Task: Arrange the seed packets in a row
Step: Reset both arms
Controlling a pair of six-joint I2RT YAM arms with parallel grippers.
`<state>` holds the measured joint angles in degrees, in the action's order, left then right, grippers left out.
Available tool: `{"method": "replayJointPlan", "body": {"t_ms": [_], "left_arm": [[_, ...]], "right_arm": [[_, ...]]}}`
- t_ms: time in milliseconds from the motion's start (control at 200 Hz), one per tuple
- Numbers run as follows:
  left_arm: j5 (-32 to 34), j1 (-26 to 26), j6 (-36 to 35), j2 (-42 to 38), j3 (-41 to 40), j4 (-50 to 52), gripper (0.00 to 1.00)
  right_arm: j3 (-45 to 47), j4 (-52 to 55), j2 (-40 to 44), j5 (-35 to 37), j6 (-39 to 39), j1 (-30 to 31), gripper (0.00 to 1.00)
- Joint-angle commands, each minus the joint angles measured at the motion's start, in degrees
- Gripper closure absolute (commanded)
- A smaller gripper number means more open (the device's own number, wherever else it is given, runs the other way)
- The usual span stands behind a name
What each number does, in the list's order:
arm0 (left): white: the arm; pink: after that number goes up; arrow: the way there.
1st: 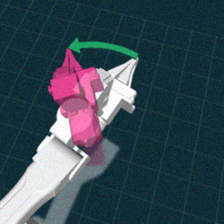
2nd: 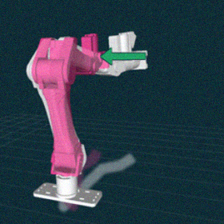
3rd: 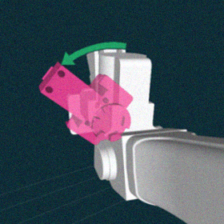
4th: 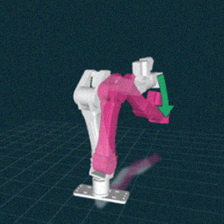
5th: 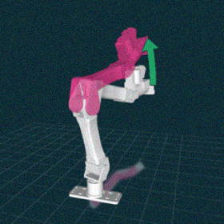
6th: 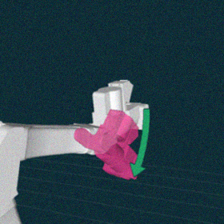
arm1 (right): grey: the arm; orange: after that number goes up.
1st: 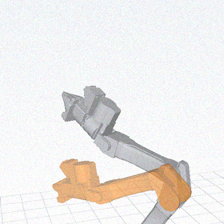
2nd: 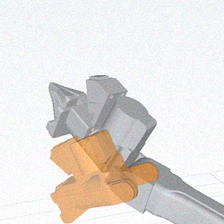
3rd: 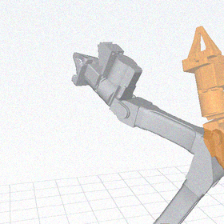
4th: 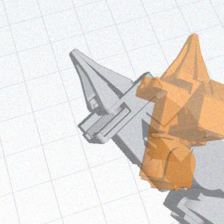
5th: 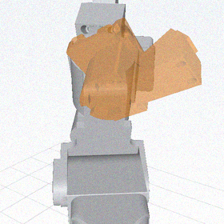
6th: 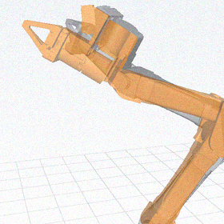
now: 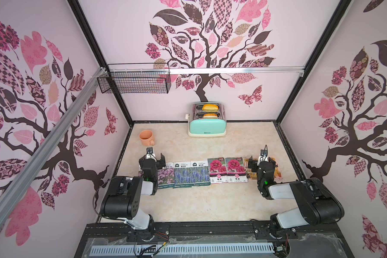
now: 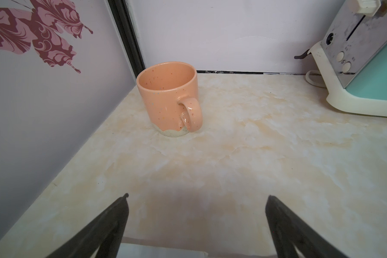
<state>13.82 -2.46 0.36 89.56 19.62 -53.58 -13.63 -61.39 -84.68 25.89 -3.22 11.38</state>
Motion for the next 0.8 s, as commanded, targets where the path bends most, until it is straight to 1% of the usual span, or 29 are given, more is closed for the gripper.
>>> {"method": "replayJointPlan", "body": {"t_ms": [0,80,130,180,210,245,345,415,485,795], "left_arm": [[-1.3,0.4,0.6,-0.2,1.0,0.8,0.03],[-1.7,0.8,0.8,-0.1,1.4,1.3,0.03],[-2.1,1.1,1.0,-0.1,1.5,1.6,0.03],[-2.4,1.2,1.0,-0.5,1.7,2.7,0.03],[-2.4,1.1,1.1,-0.3,1.6,2.3,0.03],[-2.3,1.1,1.1,-0.2,1.6,2.0,0.03],[-2.4,1.2,1.1,-0.2,1.7,2.3,0.03],[-2.5,1.2,1.1,-0.3,1.7,2.4,0.03],[-2.5,1.2,1.1,-0.2,1.7,2.4,0.03],[-2.5,1.2,1.0,-0.3,1.7,2.3,0.03]], "right_arm": [[1.4,-13.1,-2.4,-3.1,0.3,-0.6,0.01],[1.6,-10.8,-1.2,-5.6,1.5,-1.8,0.01],[1.3,-9.2,-1.0,-10.7,2.1,-3.8,0.01],[0.2,-8.2,-3.4,-15.0,2.6,-5.3,0.01],[-0.5,-10.4,-5.5,-14.0,3.0,-5.4,0.01],[-0.6,-12.3,-6.5,-15.3,3.3,-6.2,0.01],[-2.3,-4.2,-3.8,-15.8,3.9,-6.5,0.01],[-1.9,-6.5,-4.6,-16.0,3.8,-6.6,0.01],[-2.2,-4.9,-4.0,-16.1,3.8,-6.6,0.01],[-2.1,-5.1,-4.1,-16.3,3.9,-6.7,0.01]]}}
